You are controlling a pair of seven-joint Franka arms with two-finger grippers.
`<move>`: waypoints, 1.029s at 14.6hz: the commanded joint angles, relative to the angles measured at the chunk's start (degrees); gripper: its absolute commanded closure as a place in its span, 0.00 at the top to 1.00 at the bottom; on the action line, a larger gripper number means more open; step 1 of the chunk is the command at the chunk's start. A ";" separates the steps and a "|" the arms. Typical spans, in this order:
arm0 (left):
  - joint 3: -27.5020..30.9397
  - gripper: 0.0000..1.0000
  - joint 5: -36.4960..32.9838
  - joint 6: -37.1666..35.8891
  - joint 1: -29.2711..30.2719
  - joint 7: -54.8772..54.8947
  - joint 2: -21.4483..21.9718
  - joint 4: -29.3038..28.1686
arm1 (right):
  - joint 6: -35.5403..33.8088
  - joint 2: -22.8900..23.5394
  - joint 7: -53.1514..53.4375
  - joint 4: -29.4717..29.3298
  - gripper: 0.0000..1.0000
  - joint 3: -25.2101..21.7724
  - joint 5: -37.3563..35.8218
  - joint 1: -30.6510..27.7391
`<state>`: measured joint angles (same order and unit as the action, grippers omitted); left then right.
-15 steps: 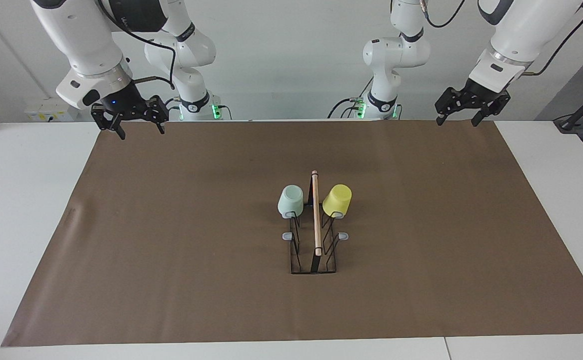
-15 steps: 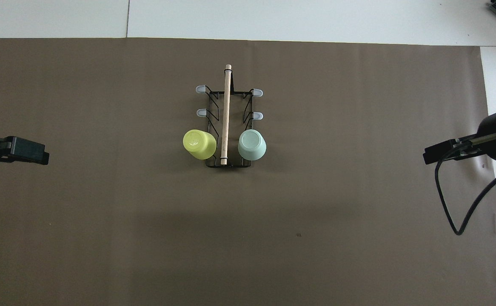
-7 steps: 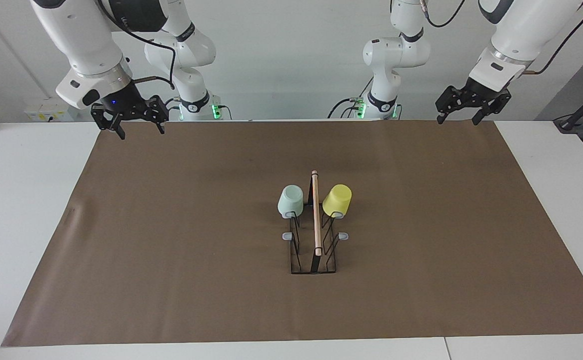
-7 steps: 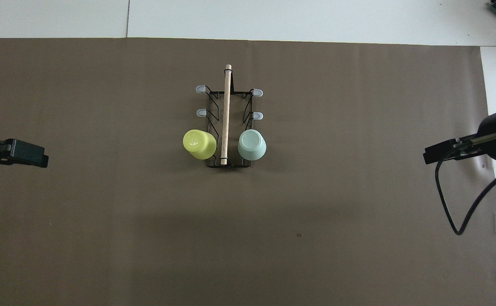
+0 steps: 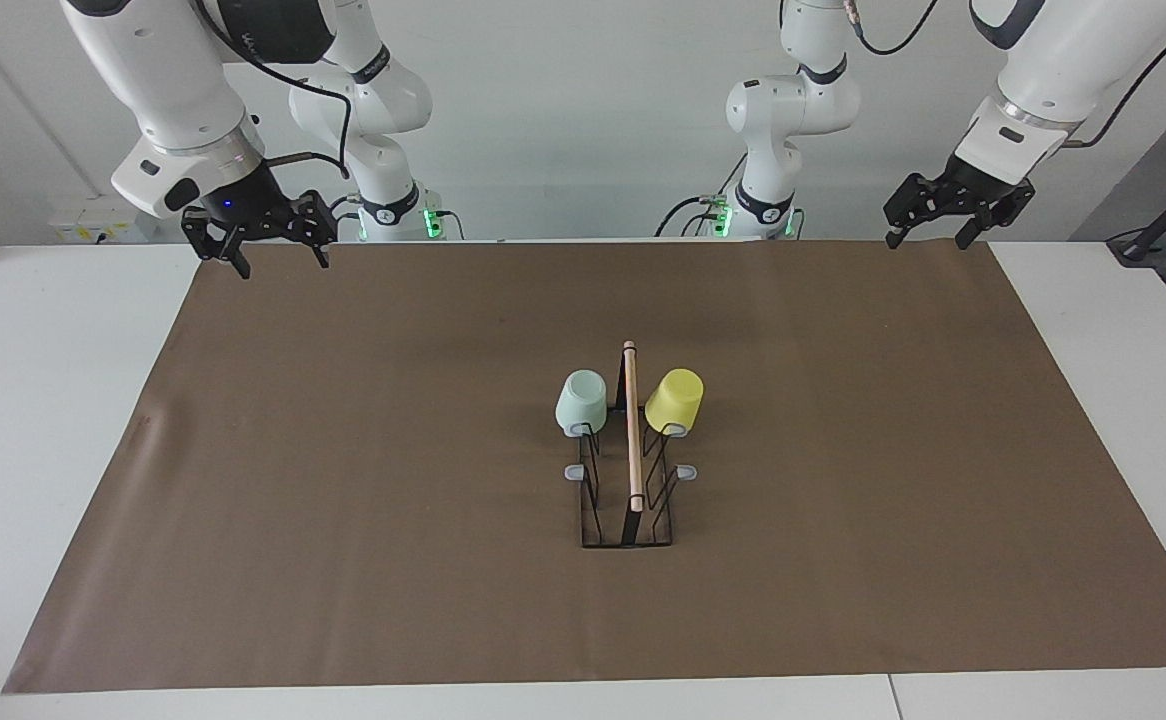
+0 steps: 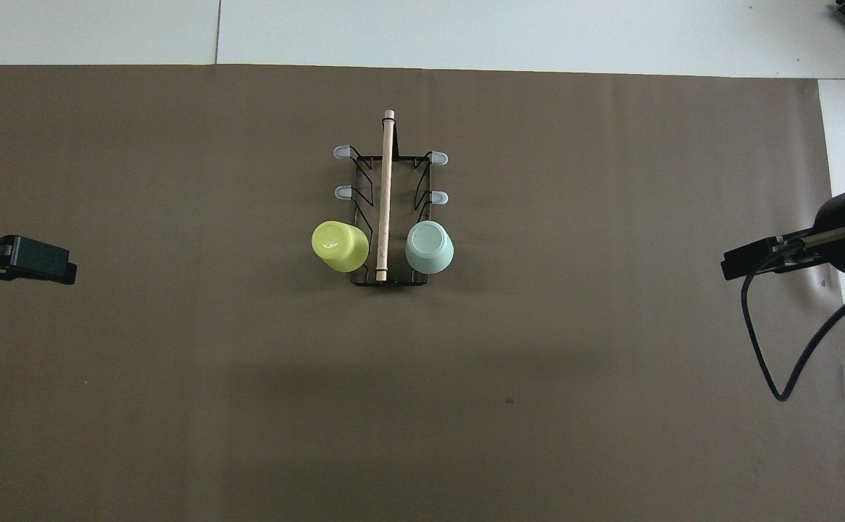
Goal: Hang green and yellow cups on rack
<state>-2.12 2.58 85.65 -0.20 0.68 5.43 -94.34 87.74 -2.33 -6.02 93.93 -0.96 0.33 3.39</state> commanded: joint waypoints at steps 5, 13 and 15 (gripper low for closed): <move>-2.10 1.00 -0.74 -0.48 1.17 0.63 0.29 -0.14 | -0.81 0.75 1.01 -1.29 1.00 -0.27 -1.30 0.48; -2.10 1.00 -0.74 0.48 1.17 0.72 0.29 -0.06 | -0.90 0.84 1.01 -1.29 1.00 -0.27 -1.30 0.39; -2.10 1.00 -0.74 0.39 1.26 0.72 0.29 -0.14 | -0.90 0.84 1.01 -1.29 1.00 -0.27 -1.30 0.39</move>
<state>-3.69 2.57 85.68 0.33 0.68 5.33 -94.30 87.74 -2.32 -6.02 93.92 -0.96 0.33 3.39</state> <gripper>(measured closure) 0.000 0.000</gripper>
